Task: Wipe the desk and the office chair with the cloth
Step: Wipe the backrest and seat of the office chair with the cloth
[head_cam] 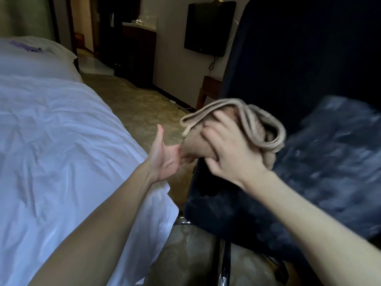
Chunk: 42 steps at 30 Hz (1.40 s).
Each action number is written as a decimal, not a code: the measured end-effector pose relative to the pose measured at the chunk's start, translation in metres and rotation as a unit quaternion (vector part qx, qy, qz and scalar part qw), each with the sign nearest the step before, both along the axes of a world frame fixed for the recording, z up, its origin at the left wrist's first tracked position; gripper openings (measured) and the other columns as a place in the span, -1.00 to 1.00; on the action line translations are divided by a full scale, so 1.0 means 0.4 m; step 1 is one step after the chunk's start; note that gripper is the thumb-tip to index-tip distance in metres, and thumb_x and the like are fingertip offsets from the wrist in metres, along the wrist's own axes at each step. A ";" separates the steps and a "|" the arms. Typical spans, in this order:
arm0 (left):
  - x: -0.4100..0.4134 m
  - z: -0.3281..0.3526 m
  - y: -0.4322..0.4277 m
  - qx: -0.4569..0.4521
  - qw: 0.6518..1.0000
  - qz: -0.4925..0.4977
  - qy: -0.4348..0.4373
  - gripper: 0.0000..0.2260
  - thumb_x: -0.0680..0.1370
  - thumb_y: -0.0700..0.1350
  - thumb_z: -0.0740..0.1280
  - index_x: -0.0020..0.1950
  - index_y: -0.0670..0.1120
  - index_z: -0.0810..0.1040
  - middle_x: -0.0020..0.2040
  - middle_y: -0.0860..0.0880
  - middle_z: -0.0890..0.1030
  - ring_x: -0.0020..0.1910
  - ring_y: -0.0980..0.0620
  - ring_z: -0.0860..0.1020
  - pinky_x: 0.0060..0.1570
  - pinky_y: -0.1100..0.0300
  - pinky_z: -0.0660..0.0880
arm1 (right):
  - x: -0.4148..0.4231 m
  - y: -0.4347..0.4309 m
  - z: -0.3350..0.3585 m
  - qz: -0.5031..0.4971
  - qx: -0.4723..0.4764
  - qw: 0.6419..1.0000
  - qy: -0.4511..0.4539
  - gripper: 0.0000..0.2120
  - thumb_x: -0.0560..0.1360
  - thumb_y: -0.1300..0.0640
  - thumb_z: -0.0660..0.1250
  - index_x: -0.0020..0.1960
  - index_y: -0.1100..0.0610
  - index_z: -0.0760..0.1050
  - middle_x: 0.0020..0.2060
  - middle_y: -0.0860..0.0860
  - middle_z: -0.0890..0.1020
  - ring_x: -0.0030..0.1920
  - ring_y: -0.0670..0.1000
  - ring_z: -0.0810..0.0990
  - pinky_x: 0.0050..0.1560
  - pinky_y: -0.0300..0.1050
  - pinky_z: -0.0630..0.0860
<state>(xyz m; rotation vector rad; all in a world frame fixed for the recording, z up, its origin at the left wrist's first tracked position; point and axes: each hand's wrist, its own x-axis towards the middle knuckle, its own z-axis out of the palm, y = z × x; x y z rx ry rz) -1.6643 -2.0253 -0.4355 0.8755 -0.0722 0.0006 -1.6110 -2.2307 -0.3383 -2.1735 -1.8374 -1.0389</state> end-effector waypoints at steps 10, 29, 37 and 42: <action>0.015 -0.022 0.001 0.086 0.996 0.019 -0.009 0.09 0.47 0.61 -0.15 0.46 -0.30 0.45 0.41 -0.29 0.55 0.44 -0.16 0.52 0.53 -0.03 0.27 | -0.021 -0.032 -0.484 -0.063 -0.292 0.954 0.011 -0.52 0.36 0.05 0.40 0.27 0.11 0.63 0.27 0.09 0.63 0.41 0.17 0.55 0.60 0.10 0.12; 0.015 -0.001 -0.114 0.267 0.931 0.231 0.093 -0.55 0.75 0.17 0.05 0.10 -0.02 0.68 0.08 -0.07 0.76 0.06 0.08 0.72 0.08 0.26 0.61 | -0.019 -0.098 -0.299 -0.075 -0.340 0.936 0.051 -0.63 0.59 0.01 0.06 0.22 -0.08 0.59 0.26 -0.12 0.64 0.55 -0.04 0.36 0.63 0.02 0.10; 0.061 0.090 -0.107 0.199 0.949 0.229 0.081 -0.68 0.76 -0.02 0.15 0.43 -0.11 0.53 0.34 -0.08 0.63 0.22 -0.01 0.64 0.03 0.20 0.63 | -0.093 -0.153 0.197 0.069 -0.060 0.977 -0.193 -0.53 0.45 0.02 0.37 0.29 0.22 0.62 0.28 0.12 0.67 0.37 0.20 0.59 0.56 0.48 0.00; 0.059 0.135 -0.098 0.188 0.954 0.231 0.047 -0.46 0.73 0.24 0.02 0.34 -0.09 0.60 0.24 -0.13 0.70 0.10 0.02 0.71 0.18 0.09 0.58 | -0.127 -0.168 0.332 0.045 0.134 0.951 -0.274 -0.68 0.58 0.15 0.25 0.26 0.19 0.63 0.26 0.05 0.68 0.39 0.13 0.58 0.55 0.40 -0.05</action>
